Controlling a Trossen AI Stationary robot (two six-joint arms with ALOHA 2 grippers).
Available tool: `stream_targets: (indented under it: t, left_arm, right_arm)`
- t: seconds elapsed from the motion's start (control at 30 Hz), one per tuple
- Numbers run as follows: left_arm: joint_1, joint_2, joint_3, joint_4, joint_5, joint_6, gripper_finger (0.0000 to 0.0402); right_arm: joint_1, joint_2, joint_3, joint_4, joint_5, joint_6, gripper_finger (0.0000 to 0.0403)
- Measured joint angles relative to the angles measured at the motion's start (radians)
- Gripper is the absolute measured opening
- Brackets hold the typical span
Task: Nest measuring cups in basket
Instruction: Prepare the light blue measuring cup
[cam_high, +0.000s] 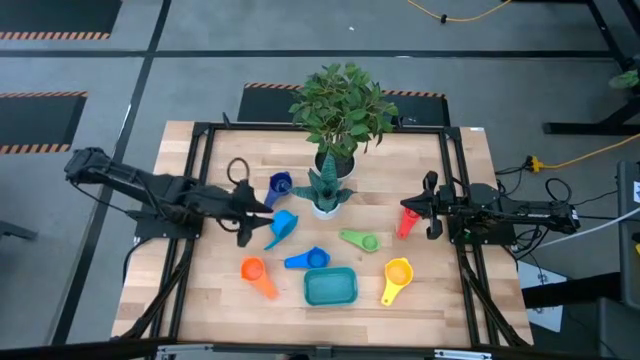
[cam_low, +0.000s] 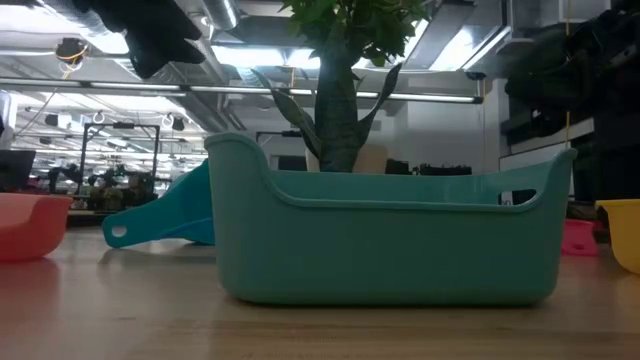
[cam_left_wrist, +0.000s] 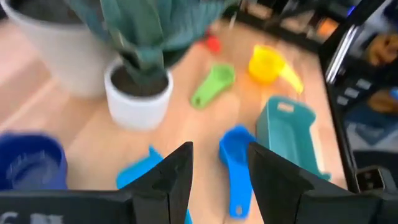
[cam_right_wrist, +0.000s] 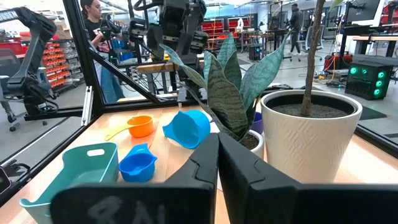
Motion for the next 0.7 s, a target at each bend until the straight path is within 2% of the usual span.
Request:
stream_targets:
  t: [0.23, 0.4, 0.7]
  left_arm:
    - [-0.062, 0.139, 0.106, -0.199, 0.021, -0.138, 0.0145]
    - [-0.095, 0.220, 0.106, -0.210, 0.029, -0.222, 0.0145]
    - [-0.135, 0.375, 0.106, -0.216, 0.029, -0.284, 0.0145]
  right_arm:
    - [0.000, 0.000, 0.000, 0.000, 0.000, 0.001, 0.0016]
    - [0.000, 0.000, 0.000, 0.000, 0.000, 0.001, 0.0016]
    - [0.000, 0.000, 0.000, 0.000, 0.000, 0.000, 0.0016]
